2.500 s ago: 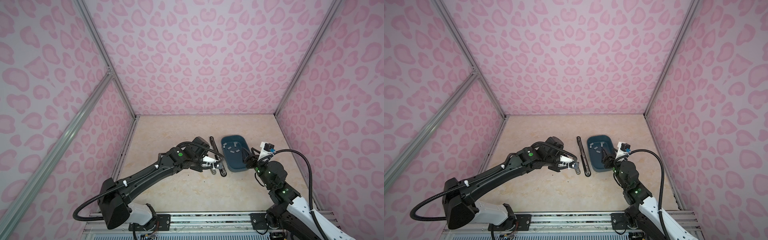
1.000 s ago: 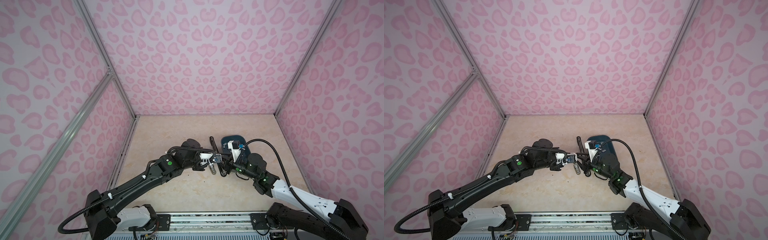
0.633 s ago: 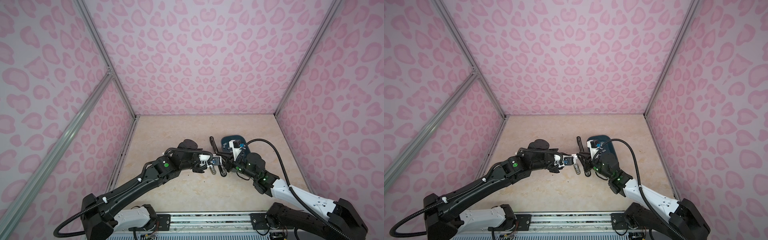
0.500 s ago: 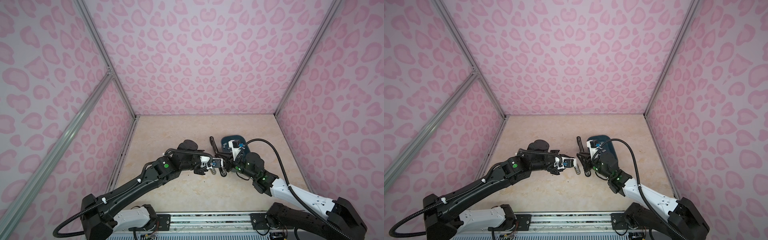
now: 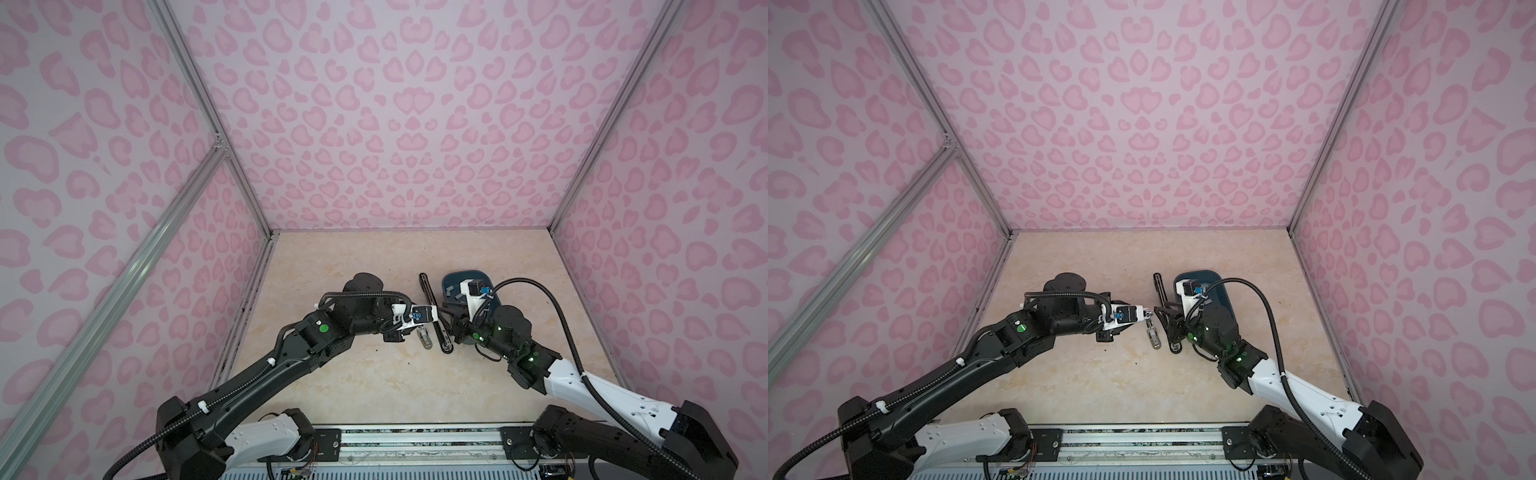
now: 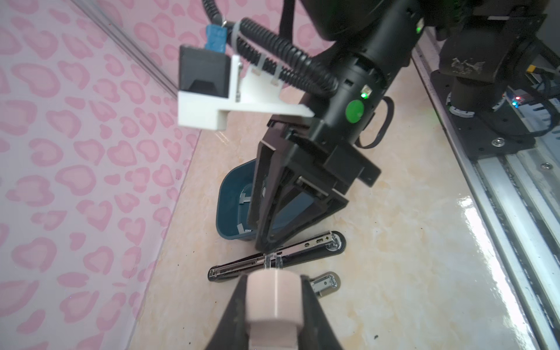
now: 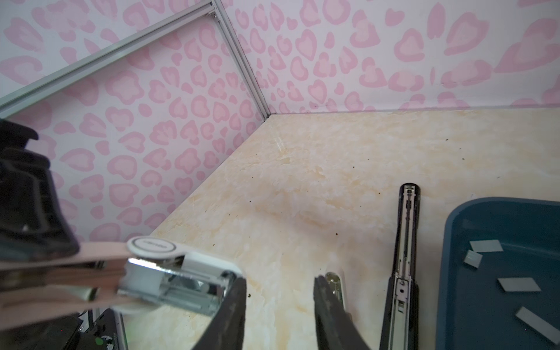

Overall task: Load the staples into the stapler
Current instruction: 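Open the left gripper and withdraw it while the right gripper holds the pink part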

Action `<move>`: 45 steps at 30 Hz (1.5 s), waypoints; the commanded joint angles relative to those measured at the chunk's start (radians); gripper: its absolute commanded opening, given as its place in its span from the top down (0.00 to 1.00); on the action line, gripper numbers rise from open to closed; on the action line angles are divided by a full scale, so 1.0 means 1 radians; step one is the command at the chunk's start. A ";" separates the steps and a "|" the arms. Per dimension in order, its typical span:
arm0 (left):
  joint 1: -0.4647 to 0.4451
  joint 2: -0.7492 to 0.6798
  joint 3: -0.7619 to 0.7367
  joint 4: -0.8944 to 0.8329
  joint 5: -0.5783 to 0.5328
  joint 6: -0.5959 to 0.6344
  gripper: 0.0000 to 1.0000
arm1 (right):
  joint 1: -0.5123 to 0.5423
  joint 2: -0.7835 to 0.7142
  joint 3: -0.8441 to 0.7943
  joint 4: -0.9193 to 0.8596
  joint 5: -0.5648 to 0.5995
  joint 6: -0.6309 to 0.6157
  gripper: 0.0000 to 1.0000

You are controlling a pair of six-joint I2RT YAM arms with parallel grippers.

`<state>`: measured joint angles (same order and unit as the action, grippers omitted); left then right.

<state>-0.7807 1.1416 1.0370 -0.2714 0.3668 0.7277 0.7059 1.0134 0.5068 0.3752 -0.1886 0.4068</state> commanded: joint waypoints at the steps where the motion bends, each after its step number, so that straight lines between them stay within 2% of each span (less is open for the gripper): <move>1: 0.051 -0.020 -0.013 0.060 0.062 -0.061 0.97 | 0.001 -0.037 -0.015 -0.031 0.099 -0.025 0.53; 3: 0.093 -0.033 -0.024 0.065 0.103 -0.085 0.97 | 0.001 -0.069 -0.027 -0.030 0.113 -0.046 0.46; 7: 0.153 -0.058 -0.044 0.074 0.201 -0.113 0.97 | 0.025 -0.125 -0.033 -0.020 0.029 -0.164 0.36; 12: 0.155 -0.078 -0.062 0.055 0.363 -0.053 0.97 | 0.224 -0.171 -0.024 -0.038 0.070 -0.391 0.21; 15: 0.154 -0.077 -0.065 0.031 0.423 -0.018 0.97 | 0.308 -0.169 -0.022 -0.038 0.086 -0.476 0.16; 21: 0.154 -0.077 -0.062 -0.046 0.516 0.089 0.97 | 0.319 -0.144 -0.024 -0.017 0.116 -0.470 0.19; 28: 0.153 -0.075 -0.057 -0.140 0.606 0.202 0.97 | 0.319 -0.136 -0.016 -0.025 0.088 -0.470 0.26; 35: 0.152 -0.063 -0.051 -0.148 0.642 0.202 0.97 | 0.320 -0.120 -0.013 -0.013 -0.010 -0.475 0.38; 39: 0.150 -0.056 -0.049 -0.139 0.635 0.193 0.97 | 0.323 -0.099 0.002 -0.020 -0.066 -0.475 0.40; 45: 0.150 -0.037 -0.039 -0.138 0.631 0.186 0.97 | 0.330 -0.107 0.002 -0.018 -0.065 -0.471 0.41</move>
<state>-0.6304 1.0988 0.9817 -0.4183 0.9714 0.9165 1.0321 0.9104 0.5087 0.3470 -0.2409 -0.0635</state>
